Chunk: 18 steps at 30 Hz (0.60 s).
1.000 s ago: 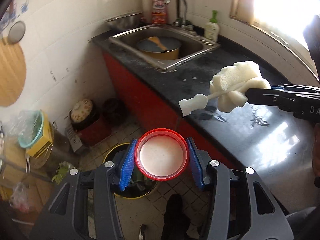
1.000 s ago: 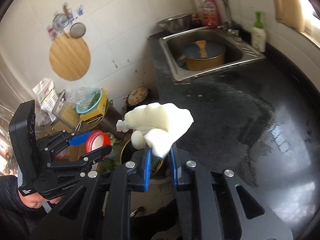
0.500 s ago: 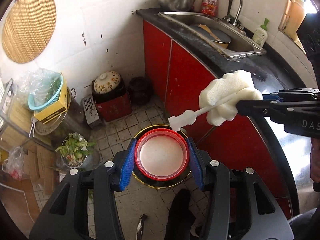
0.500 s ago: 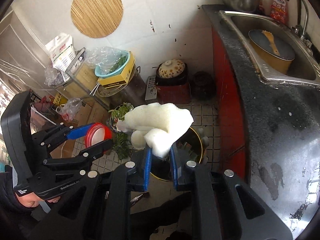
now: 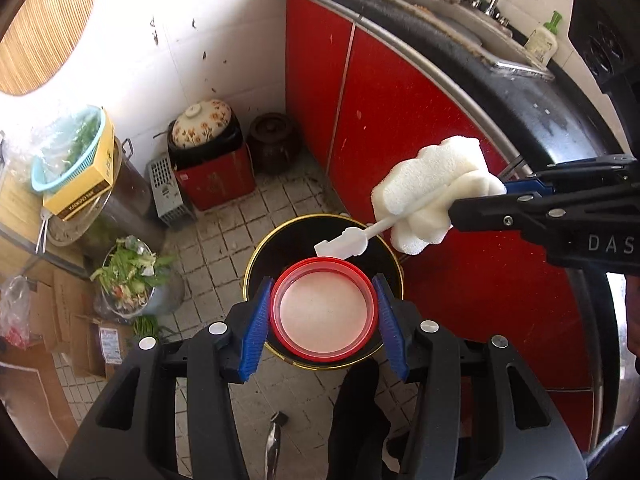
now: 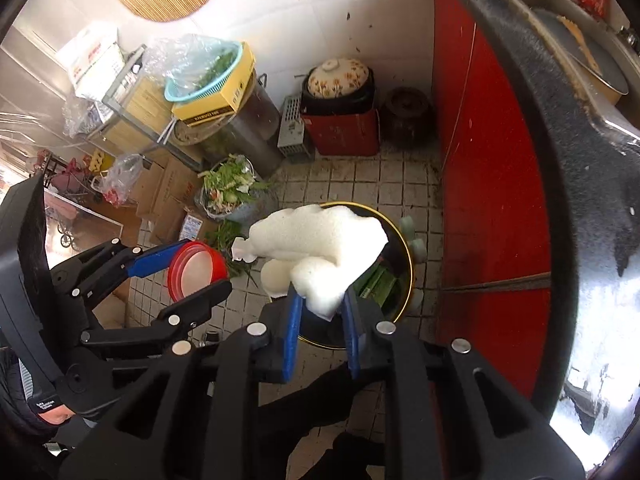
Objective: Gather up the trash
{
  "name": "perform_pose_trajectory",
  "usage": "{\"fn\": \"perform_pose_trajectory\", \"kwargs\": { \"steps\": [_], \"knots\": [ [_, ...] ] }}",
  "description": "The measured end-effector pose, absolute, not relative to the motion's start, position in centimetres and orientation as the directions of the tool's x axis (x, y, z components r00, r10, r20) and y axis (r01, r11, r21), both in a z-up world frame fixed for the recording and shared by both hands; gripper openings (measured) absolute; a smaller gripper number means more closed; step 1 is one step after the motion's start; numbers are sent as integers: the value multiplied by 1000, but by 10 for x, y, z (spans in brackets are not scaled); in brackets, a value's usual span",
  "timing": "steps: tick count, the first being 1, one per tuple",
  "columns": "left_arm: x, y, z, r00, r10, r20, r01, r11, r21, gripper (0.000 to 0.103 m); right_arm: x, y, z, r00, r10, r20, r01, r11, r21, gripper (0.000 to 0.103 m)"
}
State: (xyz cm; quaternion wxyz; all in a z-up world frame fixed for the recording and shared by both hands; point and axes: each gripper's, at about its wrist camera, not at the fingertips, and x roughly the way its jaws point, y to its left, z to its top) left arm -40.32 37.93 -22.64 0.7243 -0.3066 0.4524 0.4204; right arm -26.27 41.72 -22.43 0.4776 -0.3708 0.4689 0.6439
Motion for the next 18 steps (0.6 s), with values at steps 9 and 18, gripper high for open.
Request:
{"fn": "perform_pose_trajectory", "kwargs": {
  "steps": [9, 18],
  "knots": [
    [-405, 386, -239, 268, 301, -915, -878, 467, -104, 74, -271, 430, -238, -253, 236, -938, -967, -104, 234, 52],
    [-410, 382, -241, 264, 304, -915, -884, 457, -103, 81, -277, 438, -244, -281, 217, -935, -959, -106, 264, 75]
  ]
}}
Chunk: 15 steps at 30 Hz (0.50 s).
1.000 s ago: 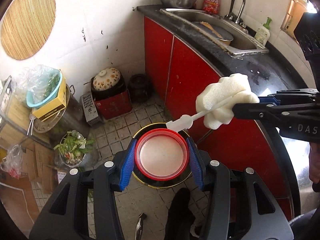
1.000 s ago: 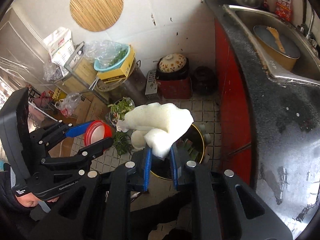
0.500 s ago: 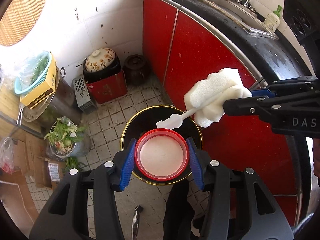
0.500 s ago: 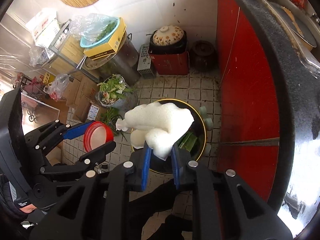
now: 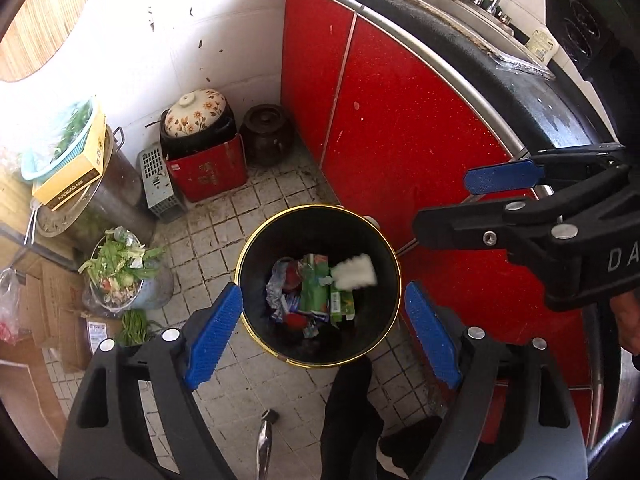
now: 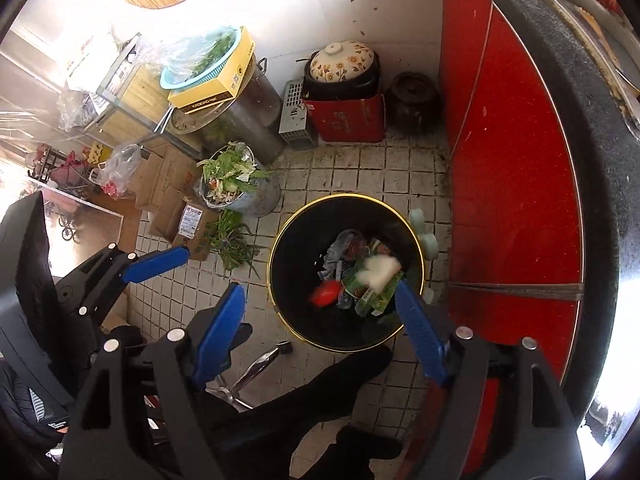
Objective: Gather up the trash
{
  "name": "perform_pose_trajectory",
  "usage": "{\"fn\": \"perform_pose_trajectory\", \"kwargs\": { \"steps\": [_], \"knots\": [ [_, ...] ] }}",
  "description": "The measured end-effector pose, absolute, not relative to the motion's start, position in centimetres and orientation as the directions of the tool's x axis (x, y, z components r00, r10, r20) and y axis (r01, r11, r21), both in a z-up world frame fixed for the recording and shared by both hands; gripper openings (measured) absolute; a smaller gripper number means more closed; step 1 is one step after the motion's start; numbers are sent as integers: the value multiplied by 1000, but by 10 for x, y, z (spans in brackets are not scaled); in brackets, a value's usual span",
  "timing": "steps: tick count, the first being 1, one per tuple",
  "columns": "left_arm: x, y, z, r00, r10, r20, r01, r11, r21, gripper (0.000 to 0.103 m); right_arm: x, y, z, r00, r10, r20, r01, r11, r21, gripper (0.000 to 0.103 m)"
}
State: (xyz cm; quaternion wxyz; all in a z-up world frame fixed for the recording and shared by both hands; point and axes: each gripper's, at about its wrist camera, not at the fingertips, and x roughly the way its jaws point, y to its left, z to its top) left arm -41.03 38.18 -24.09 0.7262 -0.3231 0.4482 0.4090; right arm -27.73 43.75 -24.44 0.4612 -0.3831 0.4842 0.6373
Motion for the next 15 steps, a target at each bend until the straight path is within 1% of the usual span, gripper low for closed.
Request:
{"fn": "perform_pose_trajectory", "kwargs": {
  "steps": [7, 9, 12, 15],
  "knots": [
    [-409, 379, -231, 254, 321, -912, -884, 460, -84, 81, -274, 432, -240, -279, 226, -933, -960, -105, 262, 75],
    [-406, 379, -223, 267, 328, -906, -877, 472, -87, 84, -267, 427, -231, -269, 247, -931, -963, -96, 253, 77],
    [-391, 376, -206, 276, 347, -896, -859, 508, -68, 86, -248, 413, -207, -255, 313, -915, -967, -59, 250, 82],
    [-362, 372, -185, 280, 366, -888, -826, 563, -28, 88, -214, 385, -173, -228, 389, -892, -968, 4, 249, 83]
  ]
}}
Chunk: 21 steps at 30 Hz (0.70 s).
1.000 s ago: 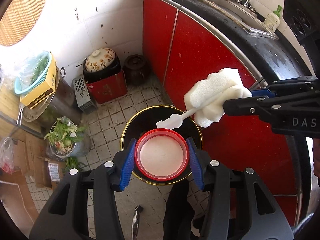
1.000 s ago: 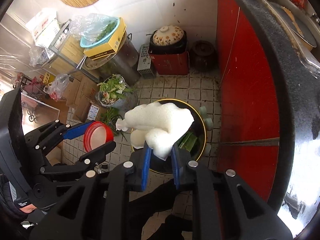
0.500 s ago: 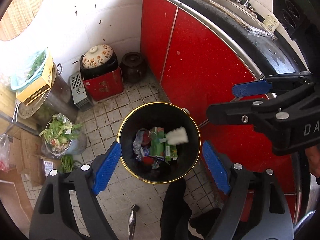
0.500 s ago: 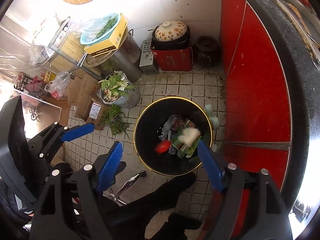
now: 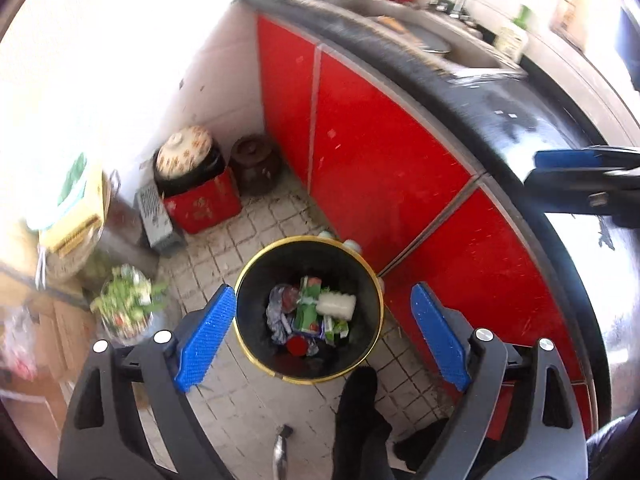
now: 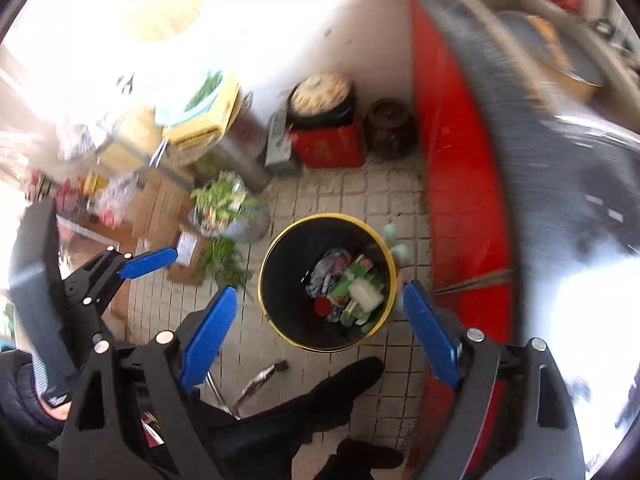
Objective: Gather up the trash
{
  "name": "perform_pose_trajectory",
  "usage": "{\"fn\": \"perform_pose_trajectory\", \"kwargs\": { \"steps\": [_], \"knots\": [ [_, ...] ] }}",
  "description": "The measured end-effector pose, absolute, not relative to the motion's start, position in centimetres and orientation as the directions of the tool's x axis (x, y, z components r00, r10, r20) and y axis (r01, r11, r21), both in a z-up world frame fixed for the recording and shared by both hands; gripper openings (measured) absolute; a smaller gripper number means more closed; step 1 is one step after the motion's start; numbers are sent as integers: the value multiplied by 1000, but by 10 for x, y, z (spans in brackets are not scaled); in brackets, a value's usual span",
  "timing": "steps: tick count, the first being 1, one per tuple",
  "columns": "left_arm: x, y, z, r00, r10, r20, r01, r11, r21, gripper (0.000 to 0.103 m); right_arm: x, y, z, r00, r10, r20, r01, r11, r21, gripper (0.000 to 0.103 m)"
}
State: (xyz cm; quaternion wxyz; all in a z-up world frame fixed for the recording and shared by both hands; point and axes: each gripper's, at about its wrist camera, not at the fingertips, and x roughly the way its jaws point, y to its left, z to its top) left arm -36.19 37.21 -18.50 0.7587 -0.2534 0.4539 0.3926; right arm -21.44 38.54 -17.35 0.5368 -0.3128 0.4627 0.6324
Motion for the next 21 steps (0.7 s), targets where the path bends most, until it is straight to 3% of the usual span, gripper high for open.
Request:
{"fn": "perform_pose_trajectory", "kwargs": {
  "steps": [10, 21],
  "knots": [
    [-188, 301, -104, 497, 279, -821, -512, 859, -18, 88, -70, 199, -63, 87, 634, -769, -899, 382, 213, 85],
    [-11, 135, -53, 623, -53, -780, -116, 980, -159, 92, 6, -64, -27, 459, 537, -708, -578, 786, 221, 87]
  ]
}}
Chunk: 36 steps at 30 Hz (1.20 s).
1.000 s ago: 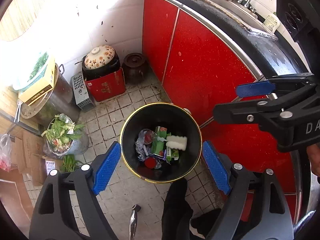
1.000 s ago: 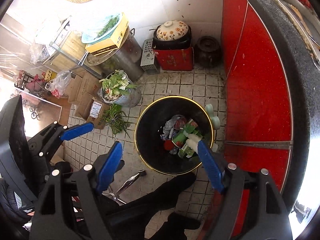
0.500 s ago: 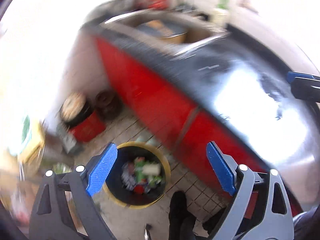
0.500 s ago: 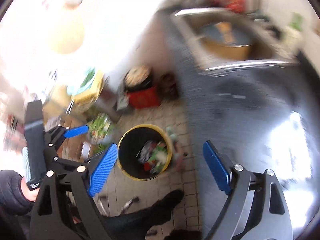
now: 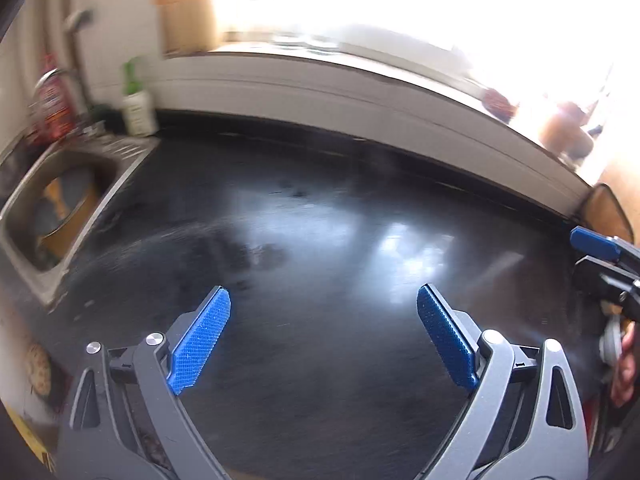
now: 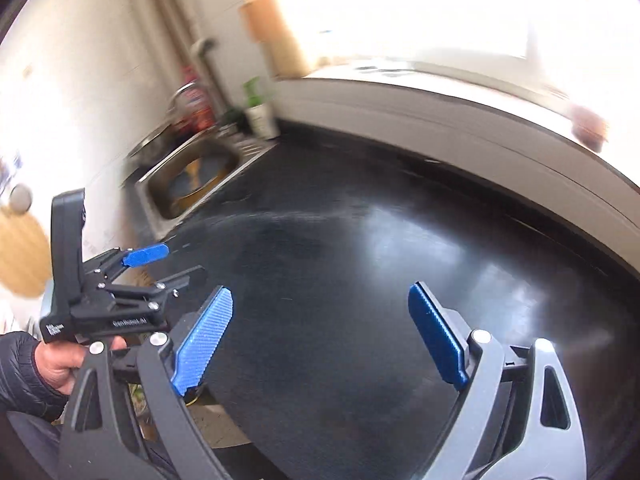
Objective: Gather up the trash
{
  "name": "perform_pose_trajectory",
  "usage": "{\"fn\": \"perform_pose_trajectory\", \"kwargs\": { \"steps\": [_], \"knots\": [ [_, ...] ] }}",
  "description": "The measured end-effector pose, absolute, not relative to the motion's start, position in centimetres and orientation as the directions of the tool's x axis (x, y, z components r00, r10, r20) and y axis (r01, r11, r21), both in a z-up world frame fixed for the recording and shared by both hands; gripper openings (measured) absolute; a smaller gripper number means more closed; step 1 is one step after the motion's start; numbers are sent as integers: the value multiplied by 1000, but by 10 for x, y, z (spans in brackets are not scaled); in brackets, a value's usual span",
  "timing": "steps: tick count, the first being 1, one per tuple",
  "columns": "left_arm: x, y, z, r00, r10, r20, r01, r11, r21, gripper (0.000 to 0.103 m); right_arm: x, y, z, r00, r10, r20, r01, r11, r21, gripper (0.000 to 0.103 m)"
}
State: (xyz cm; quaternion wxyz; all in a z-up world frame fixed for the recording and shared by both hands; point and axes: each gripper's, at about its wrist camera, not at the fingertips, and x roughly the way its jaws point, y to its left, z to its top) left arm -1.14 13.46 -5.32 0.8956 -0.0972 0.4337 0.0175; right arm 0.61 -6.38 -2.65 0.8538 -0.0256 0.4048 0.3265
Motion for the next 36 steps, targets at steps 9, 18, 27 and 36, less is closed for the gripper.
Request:
{"fn": "perform_pose_trajectory", "kwargs": {
  "steps": [9, 18, 27, 36],
  "knots": [
    [32, 24, -59, 559, -105, -823, 56, 994, -89, 92, 0, -203, -40, 605, 293, -741, -273, 950, 152, 93],
    [32, 22, -62, 531, -56, -845, 26, 998, -50, 92, -4, -256, -60, 613, 162, -773, -111, 987, 120, 96],
    [27, 30, -62, 527, -40, -849, 5, 999, -44, 93, 1, -250, -61, 605, 161, -780, -89, 987, 135, 96],
    [28, 31, -61, 533, -42, -845, 3, 999, -48, 93, 2, -252, -62, 595, 169, -786, -74, 985, 156, 96]
  ]
}}
